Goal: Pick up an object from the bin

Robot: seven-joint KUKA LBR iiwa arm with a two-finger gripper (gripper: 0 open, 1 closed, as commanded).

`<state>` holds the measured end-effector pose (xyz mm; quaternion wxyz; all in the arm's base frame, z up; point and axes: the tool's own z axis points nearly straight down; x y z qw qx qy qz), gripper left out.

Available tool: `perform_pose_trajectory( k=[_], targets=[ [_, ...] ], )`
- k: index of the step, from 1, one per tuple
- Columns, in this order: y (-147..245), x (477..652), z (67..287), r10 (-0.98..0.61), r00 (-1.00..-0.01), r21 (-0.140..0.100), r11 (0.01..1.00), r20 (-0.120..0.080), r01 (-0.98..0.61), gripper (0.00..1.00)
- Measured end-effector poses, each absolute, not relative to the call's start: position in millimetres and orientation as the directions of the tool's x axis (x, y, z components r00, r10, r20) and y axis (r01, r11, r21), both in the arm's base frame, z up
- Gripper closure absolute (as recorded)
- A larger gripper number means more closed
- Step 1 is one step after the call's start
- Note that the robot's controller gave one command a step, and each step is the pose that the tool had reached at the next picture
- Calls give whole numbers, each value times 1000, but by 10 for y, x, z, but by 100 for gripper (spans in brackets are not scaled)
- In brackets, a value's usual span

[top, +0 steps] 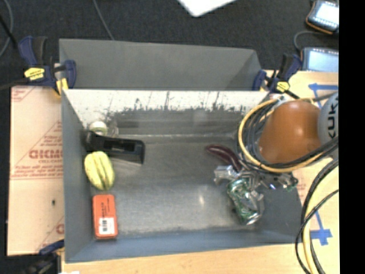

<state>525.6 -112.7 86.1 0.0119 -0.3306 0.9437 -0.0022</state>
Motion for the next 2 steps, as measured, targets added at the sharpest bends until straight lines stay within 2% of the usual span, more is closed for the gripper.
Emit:
perform_pose_trajectory(
  k=[2],
  targets=[
    [-1323, 5627, 798, -699, -715, -14, 715, -18, -699, 0]
  ],
)
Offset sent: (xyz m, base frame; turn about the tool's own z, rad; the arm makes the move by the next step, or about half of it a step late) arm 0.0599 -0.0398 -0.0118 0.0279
